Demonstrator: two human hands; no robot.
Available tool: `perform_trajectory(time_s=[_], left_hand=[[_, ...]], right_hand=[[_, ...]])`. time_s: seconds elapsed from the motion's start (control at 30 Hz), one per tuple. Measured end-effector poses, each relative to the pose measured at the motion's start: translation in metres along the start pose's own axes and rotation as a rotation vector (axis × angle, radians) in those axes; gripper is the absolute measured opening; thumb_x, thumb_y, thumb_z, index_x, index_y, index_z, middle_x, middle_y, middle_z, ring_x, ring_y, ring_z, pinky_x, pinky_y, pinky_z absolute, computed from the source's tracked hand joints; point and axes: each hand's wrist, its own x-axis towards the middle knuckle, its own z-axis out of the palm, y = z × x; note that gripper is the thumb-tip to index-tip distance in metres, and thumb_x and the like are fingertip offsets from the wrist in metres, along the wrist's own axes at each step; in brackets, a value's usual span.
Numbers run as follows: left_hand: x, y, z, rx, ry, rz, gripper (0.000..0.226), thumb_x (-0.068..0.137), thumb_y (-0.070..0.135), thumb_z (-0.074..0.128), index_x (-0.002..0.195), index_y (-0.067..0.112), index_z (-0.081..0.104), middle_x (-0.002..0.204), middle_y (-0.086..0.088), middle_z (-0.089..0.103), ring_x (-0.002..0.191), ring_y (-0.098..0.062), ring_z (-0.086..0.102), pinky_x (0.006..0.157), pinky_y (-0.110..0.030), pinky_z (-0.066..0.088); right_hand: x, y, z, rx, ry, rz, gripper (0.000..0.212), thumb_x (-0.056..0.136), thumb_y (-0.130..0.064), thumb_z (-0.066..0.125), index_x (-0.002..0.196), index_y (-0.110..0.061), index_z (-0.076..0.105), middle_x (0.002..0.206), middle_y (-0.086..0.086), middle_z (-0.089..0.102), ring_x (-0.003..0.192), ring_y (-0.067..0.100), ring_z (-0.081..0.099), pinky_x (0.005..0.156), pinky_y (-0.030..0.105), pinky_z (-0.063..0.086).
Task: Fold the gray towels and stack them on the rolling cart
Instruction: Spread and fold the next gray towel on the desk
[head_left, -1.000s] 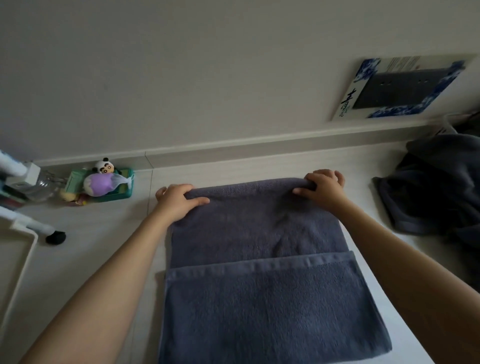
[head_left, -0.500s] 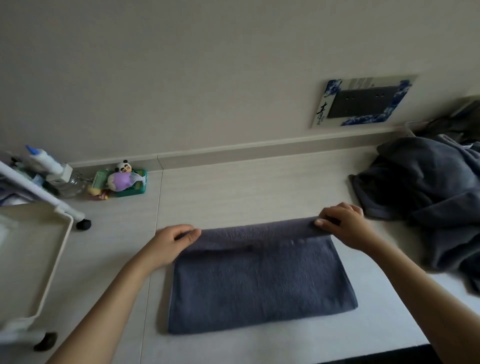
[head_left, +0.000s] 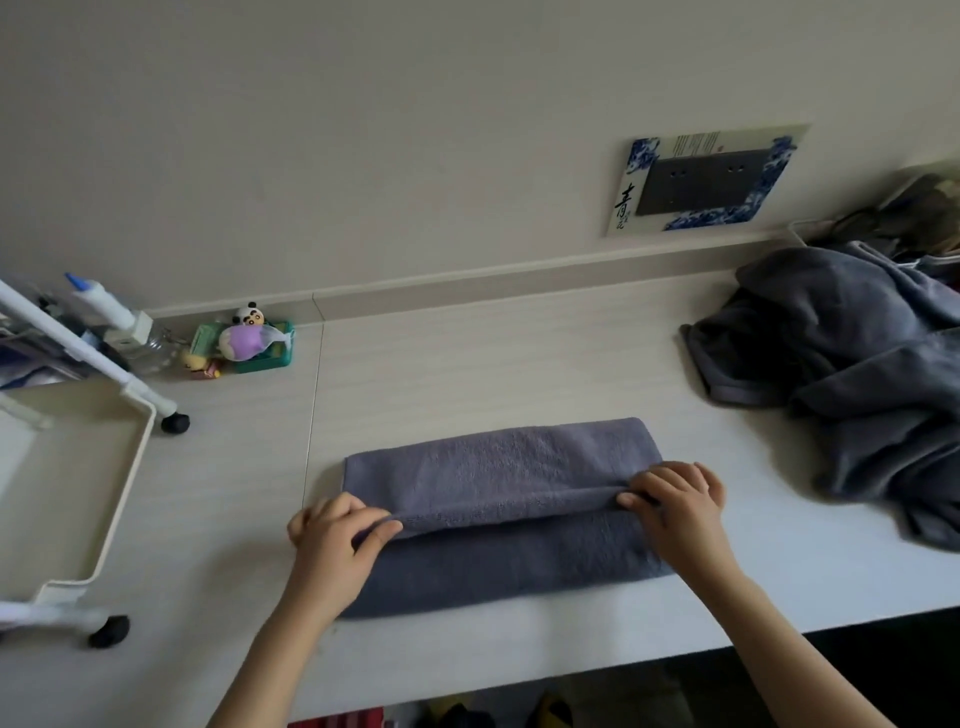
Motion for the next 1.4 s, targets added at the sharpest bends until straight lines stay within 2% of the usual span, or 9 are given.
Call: perform_trajectory(time_s=[0.13, 0.27, 0.53, 0.63, 0.73, 0.87, 1.0, 1.27, 1.4], left_hand=[[-0.031, -0.01, 0.012, 0.042, -0.031, 0.038, 0.064, 0.085, 0.073, 0.021, 0.075, 0.035, 0.071, 0.075, 0.018, 0.043, 0.077, 0.001, 0.037, 0.071, -0.026, 0.019], [-0.049, -0.015, 0.027, 0.04, -0.135, -0.022, 0.06, 0.084, 0.076, 0.02, 0.078, 0.04, 0.068, 0.086, 0.018, 0.041, 0.08, 0.002, 0.038, 0.068, -0.027, 0.018], [-0.047, -0.005, 0.016, 0.061, -0.264, 0.06, 0.064, 0.072, 0.087, 0.022, 0.086, 0.044, 0.068, 0.087, 0.02, 0.046, 0.09, 0.004, 0.036, 0.088, -0.027, 0.017], [-0.048, -0.004, 0.013, -0.029, -0.32, 0.073, 0.066, 0.07, 0.087, 0.028, 0.091, 0.042, 0.072, 0.087, 0.018, 0.046, 0.085, 0.0, 0.041, 0.083, -0.022, 0.029], [-0.044, 0.009, 0.009, -0.147, -0.403, -0.034, 0.061, 0.075, 0.078, 0.03, 0.073, 0.033, 0.071, 0.084, 0.016, 0.049, 0.076, -0.003, 0.051, 0.069, -0.019, 0.04], [-0.024, 0.043, 0.034, -0.042, -0.15, 0.074, 0.043, 0.085, 0.052, 0.042, 0.089, 0.021, 0.071, 0.106, 0.003, 0.06, 0.098, -0.019, 0.056, 0.087, -0.045, 0.048], [-0.016, 0.071, 0.069, 0.242, -0.321, 0.01, 0.067, 0.085, 0.06, 0.028, 0.145, 0.03, 0.031, 0.156, -0.011, 0.019, 0.142, -0.037, 0.016, 0.112, -0.06, -0.001], [-0.022, 0.068, 0.076, 0.279, -0.362, 0.009, 0.064, 0.087, 0.058, 0.029, 0.145, 0.03, 0.031, 0.153, -0.01, 0.026, 0.141, -0.039, 0.022, 0.109, -0.064, 0.008], [-0.015, 0.048, 0.056, 0.1, -0.121, -0.251, 0.046, 0.088, 0.039, 0.041, 0.128, 0.022, 0.055, 0.147, -0.018, 0.036, 0.135, -0.04, 0.032, 0.108, -0.06, 0.018]], right_hand=[[-0.028, 0.005, 0.002, -0.012, -0.028, -0.099, 0.048, 0.09, -0.056, 0.039, 0.073, -0.023, 0.069, 0.088, -0.01, 0.069, 0.099, 0.012, 0.052, 0.099, 0.044, 0.028], [-0.053, 0.009, 0.015, -0.012, -0.105, -0.083, 0.056, 0.094, -0.058, 0.028, 0.074, -0.025, 0.068, 0.097, -0.01, 0.07, 0.108, 0.009, 0.051, 0.108, 0.032, 0.017], [-0.07, 0.005, 0.011, -0.025, -0.195, -0.064, 0.054, 0.093, -0.061, 0.027, 0.085, -0.025, 0.067, 0.118, -0.006, 0.065, 0.125, 0.014, 0.044, 0.108, 0.042, 0.017], [-0.076, 0.005, 0.011, -0.028, -0.206, -0.075, 0.051, 0.093, -0.062, 0.027, 0.096, -0.034, 0.07, 0.127, -0.003, 0.061, 0.129, 0.018, 0.04, 0.111, 0.043, 0.013], [-0.07, -0.006, 0.01, -0.041, -0.116, -0.021, 0.056, 0.095, -0.057, 0.029, 0.079, -0.028, 0.074, 0.11, -0.003, 0.069, 0.116, 0.018, 0.051, 0.108, 0.043, 0.019], [-0.045, -0.051, 0.025, -0.096, -0.188, 0.003, 0.053, 0.094, -0.055, 0.031, 0.093, -0.023, 0.072, 0.119, 0.004, 0.065, 0.117, 0.026, 0.056, 0.108, 0.043, 0.02], [-0.041, -0.081, 0.053, -0.139, -0.44, 0.015, 0.059, 0.094, -0.061, 0.02, 0.141, -0.032, 0.039, 0.15, 0.009, 0.034, 0.139, 0.034, 0.029, 0.111, 0.047, 0.013], [-0.046, -0.078, 0.064, -0.193, -0.512, 0.014, 0.062, 0.093, -0.063, 0.018, 0.146, -0.034, 0.026, 0.154, 0.006, 0.027, 0.142, 0.032, 0.021, 0.113, 0.048, 0.011], [-0.034, -0.097, 0.063, 0.148, -0.423, 0.051, 0.055, 0.094, -0.046, 0.032, 0.144, -0.024, 0.034, 0.154, -0.001, 0.02, 0.144, 0.019, 0.016, 0.117, 0.036, 0.013]])
